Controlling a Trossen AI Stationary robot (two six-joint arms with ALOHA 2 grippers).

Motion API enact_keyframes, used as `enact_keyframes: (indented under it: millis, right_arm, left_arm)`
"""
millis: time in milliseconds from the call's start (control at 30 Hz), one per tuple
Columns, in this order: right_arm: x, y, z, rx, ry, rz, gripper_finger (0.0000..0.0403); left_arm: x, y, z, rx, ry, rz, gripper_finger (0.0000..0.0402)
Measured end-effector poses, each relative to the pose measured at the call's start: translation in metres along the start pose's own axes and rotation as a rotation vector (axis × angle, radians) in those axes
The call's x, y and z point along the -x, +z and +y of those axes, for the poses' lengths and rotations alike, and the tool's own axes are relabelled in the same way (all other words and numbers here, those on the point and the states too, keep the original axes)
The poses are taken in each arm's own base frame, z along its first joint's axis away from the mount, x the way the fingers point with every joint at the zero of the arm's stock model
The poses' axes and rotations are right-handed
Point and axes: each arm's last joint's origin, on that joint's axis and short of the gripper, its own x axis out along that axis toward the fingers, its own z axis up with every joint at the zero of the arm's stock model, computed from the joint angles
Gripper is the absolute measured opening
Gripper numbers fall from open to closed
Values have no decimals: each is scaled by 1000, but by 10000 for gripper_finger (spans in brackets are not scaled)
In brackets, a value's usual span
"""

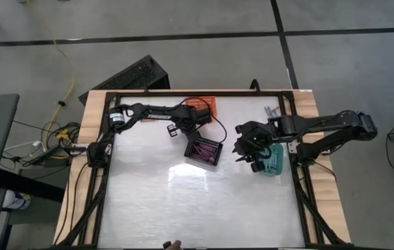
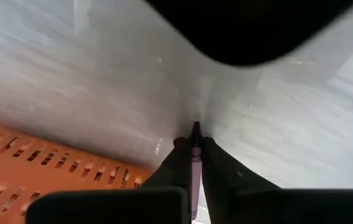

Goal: Sort crayons
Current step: Put the violet crayon into the black bin

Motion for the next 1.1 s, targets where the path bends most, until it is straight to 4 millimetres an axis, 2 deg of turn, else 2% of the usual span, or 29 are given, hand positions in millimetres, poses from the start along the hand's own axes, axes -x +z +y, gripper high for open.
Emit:
enact_keyframes:
  millis: [300,467,900,1100]
  right_arm:
    - [0,1,0,2,-3,-13,161]
    - [0,2,-1,3,-6,-25,161]
    - [0,2,-1,-5,-6,-24,161]
    - [0,1,0,-1,-4,-15,161]
  left_arm:
    - [5,12,-5,20,-30,47,1]
    - [13,13,2,61,-11,33,0]
    - [61,5,30,182,106,75,0]
    - [87,6,42,366,195,57,0]
